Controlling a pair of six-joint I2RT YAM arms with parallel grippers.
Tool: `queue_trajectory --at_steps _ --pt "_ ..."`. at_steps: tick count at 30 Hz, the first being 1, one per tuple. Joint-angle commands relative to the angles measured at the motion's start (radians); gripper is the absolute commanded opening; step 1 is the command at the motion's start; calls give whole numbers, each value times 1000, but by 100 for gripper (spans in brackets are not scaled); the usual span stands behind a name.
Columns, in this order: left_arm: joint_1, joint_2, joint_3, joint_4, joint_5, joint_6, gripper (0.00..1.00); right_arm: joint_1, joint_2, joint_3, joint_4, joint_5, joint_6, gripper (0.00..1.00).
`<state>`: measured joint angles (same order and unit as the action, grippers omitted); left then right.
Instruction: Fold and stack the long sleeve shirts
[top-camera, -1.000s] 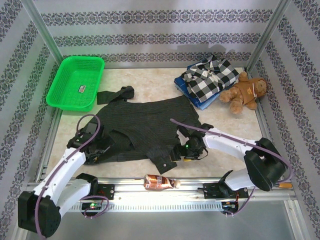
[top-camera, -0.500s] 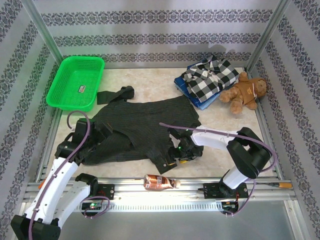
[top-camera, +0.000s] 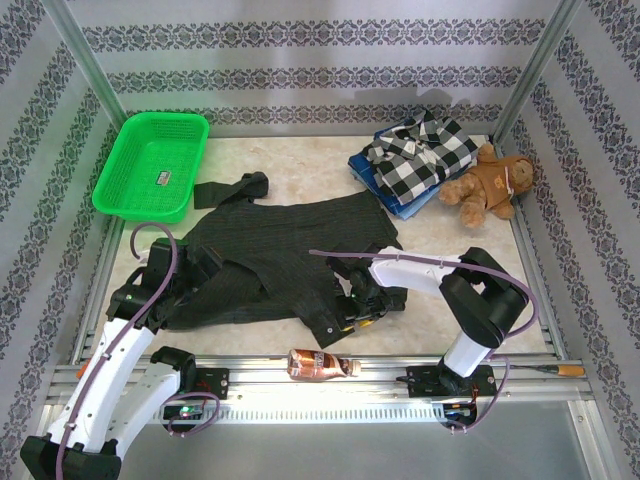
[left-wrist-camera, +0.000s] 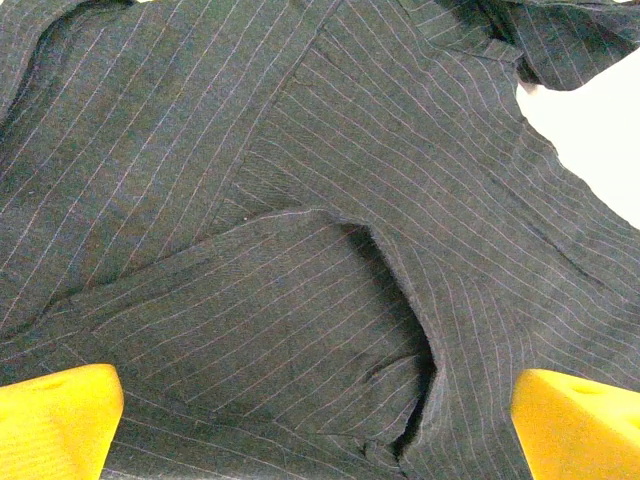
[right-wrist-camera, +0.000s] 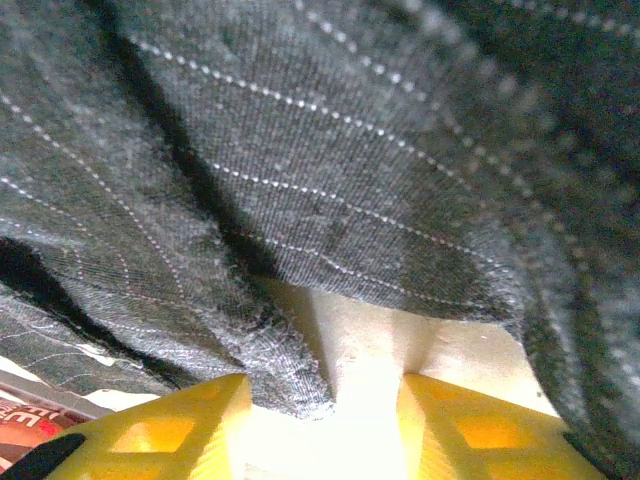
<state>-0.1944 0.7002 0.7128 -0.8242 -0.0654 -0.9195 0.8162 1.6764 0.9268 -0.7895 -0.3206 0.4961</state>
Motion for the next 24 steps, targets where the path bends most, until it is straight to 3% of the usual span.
queue_trajectory --at_steps 1,10,24 --pt "10 -16 3 -34 -30 20 100 28 -83 -14 27 -64 -25 54" --pt "11 2 -7 -15 -24 24 100 36 -253 -64 -40 -94 32 59" --pt "11 7 8 -10 -18 54 100 47 -31 -7 65 -105 10 60"
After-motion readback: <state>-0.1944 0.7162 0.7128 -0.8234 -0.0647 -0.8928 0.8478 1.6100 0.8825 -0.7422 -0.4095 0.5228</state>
